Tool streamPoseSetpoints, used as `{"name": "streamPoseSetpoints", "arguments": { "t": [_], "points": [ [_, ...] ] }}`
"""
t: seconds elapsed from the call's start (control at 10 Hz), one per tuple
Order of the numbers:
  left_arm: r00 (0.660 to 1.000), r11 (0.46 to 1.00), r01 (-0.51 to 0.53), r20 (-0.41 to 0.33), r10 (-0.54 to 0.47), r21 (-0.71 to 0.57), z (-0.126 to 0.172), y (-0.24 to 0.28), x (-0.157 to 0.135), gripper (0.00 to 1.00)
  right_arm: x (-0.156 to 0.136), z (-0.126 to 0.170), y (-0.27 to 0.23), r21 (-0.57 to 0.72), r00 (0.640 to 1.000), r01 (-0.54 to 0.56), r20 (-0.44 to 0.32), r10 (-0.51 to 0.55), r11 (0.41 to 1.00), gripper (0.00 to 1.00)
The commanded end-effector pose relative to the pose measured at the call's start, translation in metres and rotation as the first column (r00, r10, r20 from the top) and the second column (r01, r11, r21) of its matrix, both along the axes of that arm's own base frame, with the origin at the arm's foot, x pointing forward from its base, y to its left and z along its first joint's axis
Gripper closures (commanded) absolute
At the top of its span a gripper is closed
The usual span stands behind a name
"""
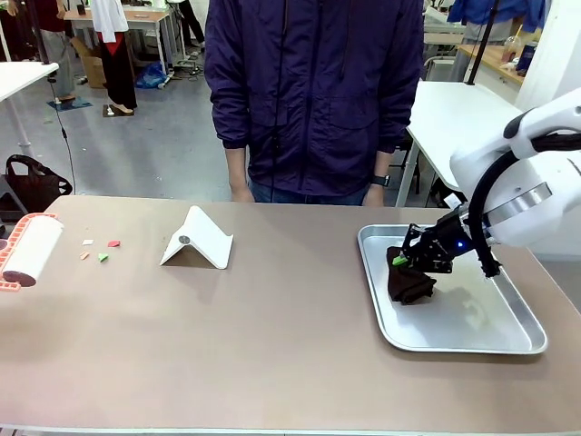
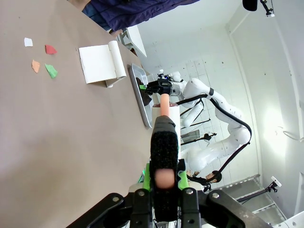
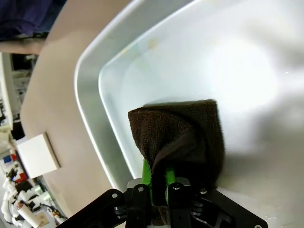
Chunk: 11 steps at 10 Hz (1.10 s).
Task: Clean the surface of the table.
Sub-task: If a person points to the right, clean the right side of the table with your right hand, and if they point to the left, clean the left side with your left hand.
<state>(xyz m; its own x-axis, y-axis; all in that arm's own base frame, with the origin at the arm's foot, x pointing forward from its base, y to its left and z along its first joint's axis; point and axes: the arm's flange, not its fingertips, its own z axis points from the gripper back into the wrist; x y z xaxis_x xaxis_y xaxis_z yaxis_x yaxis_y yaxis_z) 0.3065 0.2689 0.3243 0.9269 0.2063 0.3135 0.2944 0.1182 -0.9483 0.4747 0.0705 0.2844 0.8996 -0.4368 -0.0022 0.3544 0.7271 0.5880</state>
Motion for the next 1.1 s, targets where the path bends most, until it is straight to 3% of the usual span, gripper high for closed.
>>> {"name": "streamPoseSetpoints", "arguments": {
  "t": [0.0, 0.7, 1.0],
  "points": [
    [1.0, 1.0, 0.003, 0.006, -0.003, -0.004, 0.003, -0.001, -0.002, 0.96, 0.001, 0.005, -0.027, -0.084, 0.996, 0.047, -0.066, -0.052, 0.995, 0.88],
    [1.0, 1.0, 0.003, 0.006, -0.003, -0.004, 0.003, -0.001, -0.002, 0.96, -0.019, 0.004, -0.1, -0.156, 0.969, 0.162, -0.161, -0.187, 0.974, 0.88],
    [1.0, 1.0, 0.003, 0.006, -0.003, -0.004, 0.003, -0.001, -0.002, 0.96, -0.039, 0.008, -0.128, -0.15, 0.966, 0.184, -0.158, -0.207, 0.972, 0.88]
  ]
}}
